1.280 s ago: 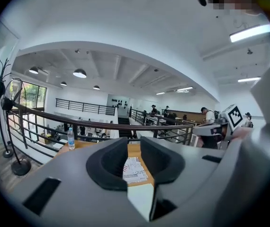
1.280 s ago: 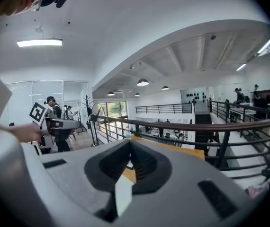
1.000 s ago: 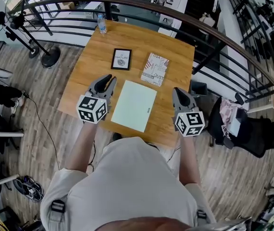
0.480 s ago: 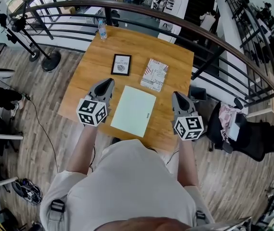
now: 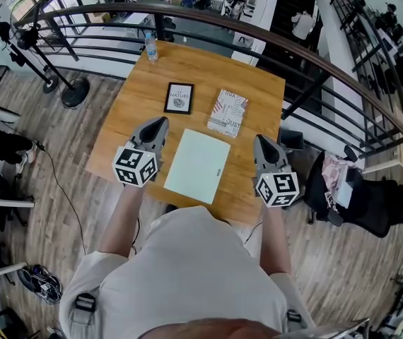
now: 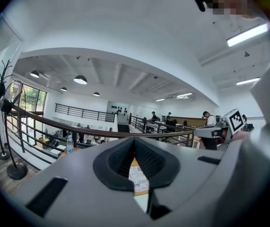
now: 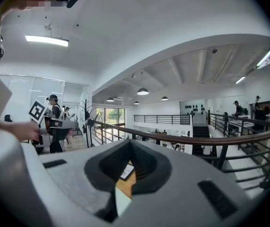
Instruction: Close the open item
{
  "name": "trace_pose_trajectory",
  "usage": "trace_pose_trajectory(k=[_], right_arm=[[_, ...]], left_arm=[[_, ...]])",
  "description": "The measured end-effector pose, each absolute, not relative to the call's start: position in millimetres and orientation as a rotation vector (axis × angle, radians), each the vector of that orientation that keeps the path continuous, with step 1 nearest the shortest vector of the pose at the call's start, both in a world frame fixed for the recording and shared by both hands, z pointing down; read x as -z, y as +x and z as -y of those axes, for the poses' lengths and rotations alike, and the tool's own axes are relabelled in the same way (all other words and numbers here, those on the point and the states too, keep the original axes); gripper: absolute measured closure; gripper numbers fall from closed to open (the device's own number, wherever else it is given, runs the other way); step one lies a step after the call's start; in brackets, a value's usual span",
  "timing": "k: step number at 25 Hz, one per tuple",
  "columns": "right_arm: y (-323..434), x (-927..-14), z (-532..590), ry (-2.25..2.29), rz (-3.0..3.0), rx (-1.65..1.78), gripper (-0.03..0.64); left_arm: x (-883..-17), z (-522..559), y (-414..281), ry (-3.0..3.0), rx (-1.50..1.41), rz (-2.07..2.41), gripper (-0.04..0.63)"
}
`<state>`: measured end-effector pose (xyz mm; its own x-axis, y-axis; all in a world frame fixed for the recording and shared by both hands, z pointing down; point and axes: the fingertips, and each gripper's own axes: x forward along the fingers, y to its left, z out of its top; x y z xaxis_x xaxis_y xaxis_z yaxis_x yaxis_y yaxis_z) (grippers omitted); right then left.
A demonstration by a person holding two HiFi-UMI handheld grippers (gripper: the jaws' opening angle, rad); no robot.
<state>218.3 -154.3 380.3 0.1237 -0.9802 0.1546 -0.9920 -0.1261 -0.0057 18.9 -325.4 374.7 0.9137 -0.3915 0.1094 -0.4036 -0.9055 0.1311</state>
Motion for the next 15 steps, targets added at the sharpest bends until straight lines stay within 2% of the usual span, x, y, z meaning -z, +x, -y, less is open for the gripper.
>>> trace_pose_trajectory(k=[15], right_arm=[[212.1, -378.5, 152.5, 2.290, 1.998, -0.185, 0.614]], left_arm=[[-381.4, 325.1, 20.0, 2.913, -0.129, 0.575, 0.600]])
